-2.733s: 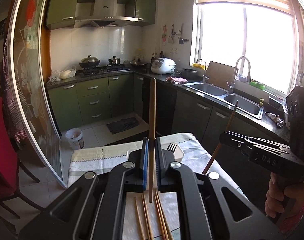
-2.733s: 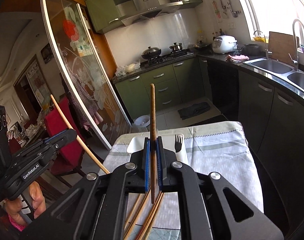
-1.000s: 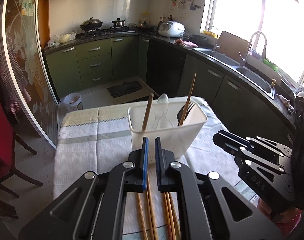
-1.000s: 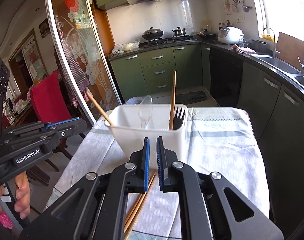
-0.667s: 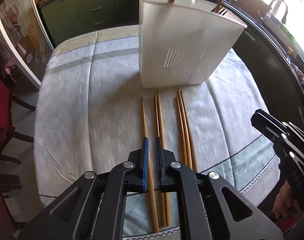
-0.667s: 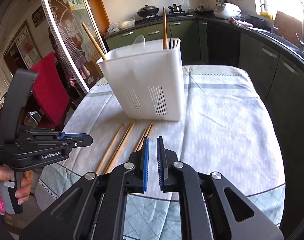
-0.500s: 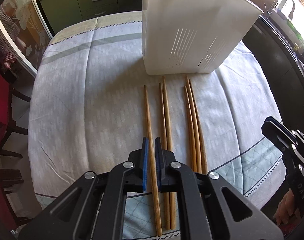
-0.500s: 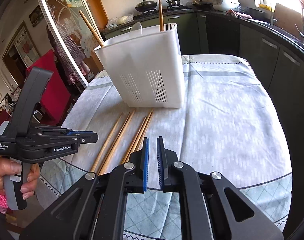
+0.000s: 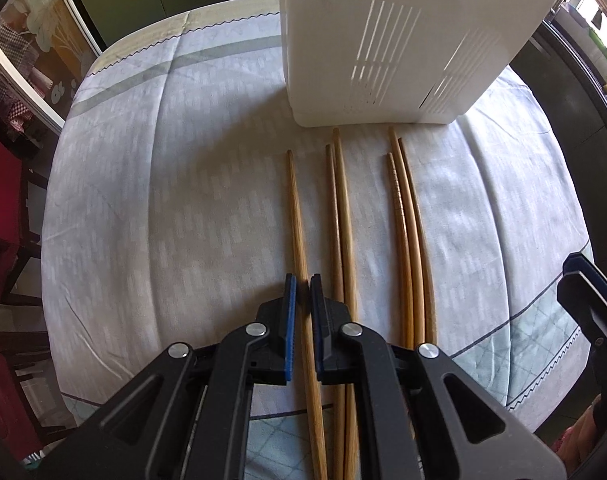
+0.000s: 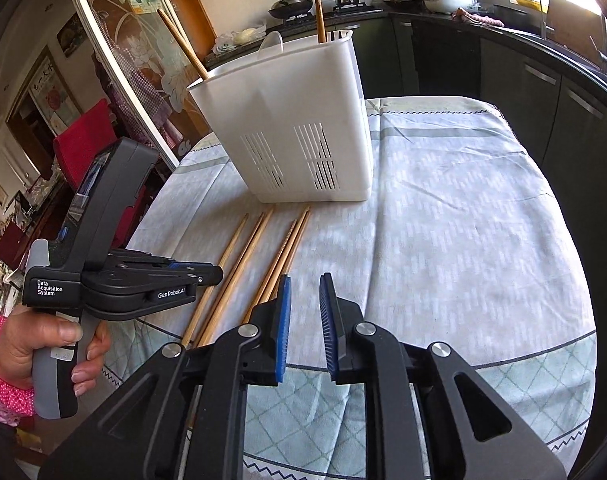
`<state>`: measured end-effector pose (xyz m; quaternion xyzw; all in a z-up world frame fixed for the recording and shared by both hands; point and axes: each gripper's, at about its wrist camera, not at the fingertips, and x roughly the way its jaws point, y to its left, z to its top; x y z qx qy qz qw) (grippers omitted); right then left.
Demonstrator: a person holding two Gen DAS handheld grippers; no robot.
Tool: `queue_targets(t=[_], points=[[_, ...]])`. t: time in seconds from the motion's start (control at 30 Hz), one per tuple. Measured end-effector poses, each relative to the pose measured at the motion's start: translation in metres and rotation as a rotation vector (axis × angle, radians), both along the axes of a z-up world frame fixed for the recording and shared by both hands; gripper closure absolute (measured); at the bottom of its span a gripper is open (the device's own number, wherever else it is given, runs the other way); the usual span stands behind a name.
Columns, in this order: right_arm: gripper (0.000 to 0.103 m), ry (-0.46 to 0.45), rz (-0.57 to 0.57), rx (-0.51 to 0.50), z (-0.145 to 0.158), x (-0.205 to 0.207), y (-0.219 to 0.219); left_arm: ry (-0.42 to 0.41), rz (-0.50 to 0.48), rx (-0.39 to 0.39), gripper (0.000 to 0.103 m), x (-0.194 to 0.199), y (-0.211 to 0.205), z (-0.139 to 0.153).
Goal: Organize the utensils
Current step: 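Lower the left tool to a wooden chopstick and close on it, then lift the chopstick with the left tool toward the holder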
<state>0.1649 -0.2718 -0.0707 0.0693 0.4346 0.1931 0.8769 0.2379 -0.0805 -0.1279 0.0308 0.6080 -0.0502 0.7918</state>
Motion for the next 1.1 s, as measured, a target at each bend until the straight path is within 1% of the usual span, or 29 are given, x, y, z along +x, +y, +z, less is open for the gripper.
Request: queue_targets(t=[0.13, 0.27, 0.33, 0.43, 0.63, 0.73, 0.83, 0.97, 1.1], points=[[0.087, 0.008, -0.002, -0.001, -0.001, 0.003, 0.0, -0.005, -0.004, 0.007, 0.095, -0.002, -0.005, -0.002], [0.087, 0.021, 0.0, 0.0, -0.003, 0.005, 0.003, -0.005, 0.009, -0.017, 0.096, -0.004, -0.003, 0.0], [0.086, 0.034, 0.003, -0.002, -0.004, 0.008, 0.005, -0.02, 0.015, -0.037, 0.096, -0.007, 0.003, 0.006], [0.086, 0.081, 0.017, 0.01, -0.009, 0.018, 0.01, -0.092, 0.017, -0.056, 0.096, -0.016, 0.015, 0.023], [0.085, 0.212, 0.042, 0.033, -0.029, 0.045, 0.028, -0.305, 0.037, -0.101, 0.096, -0.051, 0.033, 0.077], [0.085, 0.248, 0.053, 0.026, -0.036, 0.054, 0.039, -0.396, 0.038, -0.112, 0.096, -0.072, 0.04, 0.098], [0.085, 0.26, 0.045, -0.012, -0.039, 0.06, 0.048, -0.454, 0.025, -0.109, 0.096, -0.084, 0.041, 0.111], [0.085, 0.274, 0.018, -0.068, -0.045, 0.069, 0.058, -0.5, 0.001, -0.103, 0.096, -0.099, 0.038, 0.117], [0.085, 0.284, 0.005, -0.102, -0.05, 0.073, 0.068, -0.547, -0.023, -0.086, 0.096, -0.108, 0.033, 0.123]])
